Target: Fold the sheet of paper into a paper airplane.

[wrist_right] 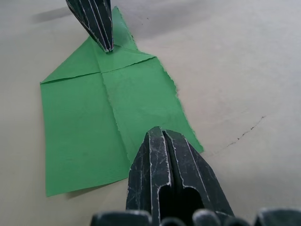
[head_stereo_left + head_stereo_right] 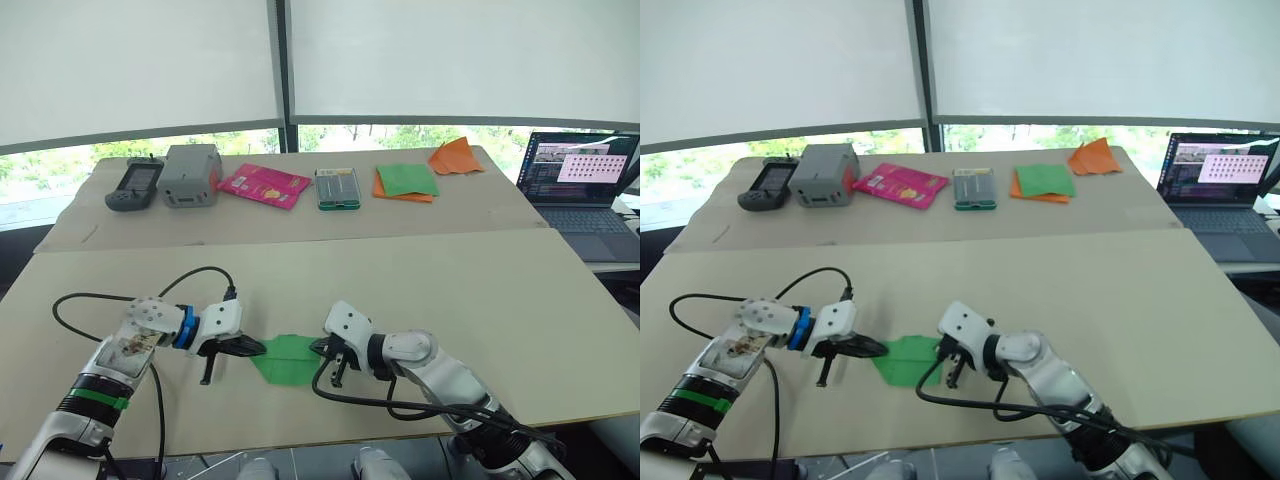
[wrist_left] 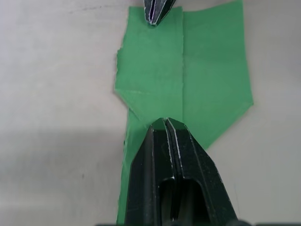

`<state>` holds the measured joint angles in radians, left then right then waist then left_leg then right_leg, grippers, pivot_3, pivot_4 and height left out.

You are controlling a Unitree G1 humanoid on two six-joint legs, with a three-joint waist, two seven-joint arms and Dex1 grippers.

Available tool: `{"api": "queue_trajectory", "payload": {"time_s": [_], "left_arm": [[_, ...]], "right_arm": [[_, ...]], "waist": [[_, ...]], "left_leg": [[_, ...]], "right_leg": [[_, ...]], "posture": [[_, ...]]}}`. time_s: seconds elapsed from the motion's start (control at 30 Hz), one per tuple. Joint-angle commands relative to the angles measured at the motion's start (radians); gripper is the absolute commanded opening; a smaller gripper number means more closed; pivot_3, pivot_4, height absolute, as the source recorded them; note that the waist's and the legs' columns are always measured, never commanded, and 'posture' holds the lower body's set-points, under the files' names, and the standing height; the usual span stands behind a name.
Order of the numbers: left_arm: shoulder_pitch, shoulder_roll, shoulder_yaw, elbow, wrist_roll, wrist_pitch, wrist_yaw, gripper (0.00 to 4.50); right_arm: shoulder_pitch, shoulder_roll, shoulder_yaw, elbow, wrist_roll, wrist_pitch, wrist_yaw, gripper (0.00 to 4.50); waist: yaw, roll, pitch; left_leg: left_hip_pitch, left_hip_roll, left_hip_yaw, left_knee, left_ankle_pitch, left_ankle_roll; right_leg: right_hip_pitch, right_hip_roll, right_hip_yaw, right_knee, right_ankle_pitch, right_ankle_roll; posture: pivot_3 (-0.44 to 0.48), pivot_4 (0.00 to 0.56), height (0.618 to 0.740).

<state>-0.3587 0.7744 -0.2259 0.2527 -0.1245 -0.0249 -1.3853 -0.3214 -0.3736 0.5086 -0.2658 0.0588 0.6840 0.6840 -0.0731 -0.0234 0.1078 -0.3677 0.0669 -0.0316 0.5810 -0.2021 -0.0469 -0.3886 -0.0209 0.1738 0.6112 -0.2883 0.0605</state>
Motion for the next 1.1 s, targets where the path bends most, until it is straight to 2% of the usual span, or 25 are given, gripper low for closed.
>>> {"api": "queue_trajectory", "payload": {"time_s": [0.03,0.63,0.73,0.9,1.1], "left_arm": [[0.033,0.025,-0.006,0.048,0.031,-0.005,0.000,0.00],[0.055,0.045,0.044,0.006,-0.006,0.033,-0.003,0.00],[0.060,0.046,0.082,-0.053,-0.063,0.106,-0.004,0.00],[0.076,0.062,0.175,-0.185,-0.214,0.318,0.001,0.00],[0.122,0.080,0.259,-0.320,-0.345,0.498,0.030,0.00]], "right_arm": [[0.017,-0.014,0.020,0.033,-0.014,0.046,0.001,0.01],[-0.001,-0.013,0.012,0.058,-0.017,0.030,0.006,0.01],[-0.001,0.002,-0.016,0.033,0.002,0.014,0.000,0.01],[0.011,0.016,-0.093,-0.111,0.077,0.002,0.018,0.01],[0.015,0.031,-0.212,-0.315,0.210,0.108,0.002,0.01]], "waist": [[0.000,0.000,0.000],[0.000,0.001,-0.001],[0.000,0.000,0.000],[0.002,-0.004,0.006],[0.001,-0.003,0.010]], "left_leg": [[0.000,0.000,0.000,0.000,0.000,0.000],[0.000,0.000,0.000,0.000,0.000,0.000],[0.000,0.000,0.000,0.000,0.000,0.000],[-0.004,0.000,0.000,-0.001,0.000,0.000],[-0.004,0.000,0.000,-0.001,0.000,0.000]], "right_leg": [[0.000,0.000,0.000,0.000,0.000,0.000],[0.000,0.000,0.000,0.000,0.000,0.000],[-0.001,0.000,0.000,0.000,0.000,0.000],[-0.004,0.000,0.000,0.000,0.000,0.000],[-0.004,0.000,0.000,0.000,0.000,0.000]], "posture": [[0.000,0.150,0.740],[0.000,0.150,0.740],[0.000,0.150,0.740],[0.000,0.150,0.740],[0.000,0.150,0.740]]}}
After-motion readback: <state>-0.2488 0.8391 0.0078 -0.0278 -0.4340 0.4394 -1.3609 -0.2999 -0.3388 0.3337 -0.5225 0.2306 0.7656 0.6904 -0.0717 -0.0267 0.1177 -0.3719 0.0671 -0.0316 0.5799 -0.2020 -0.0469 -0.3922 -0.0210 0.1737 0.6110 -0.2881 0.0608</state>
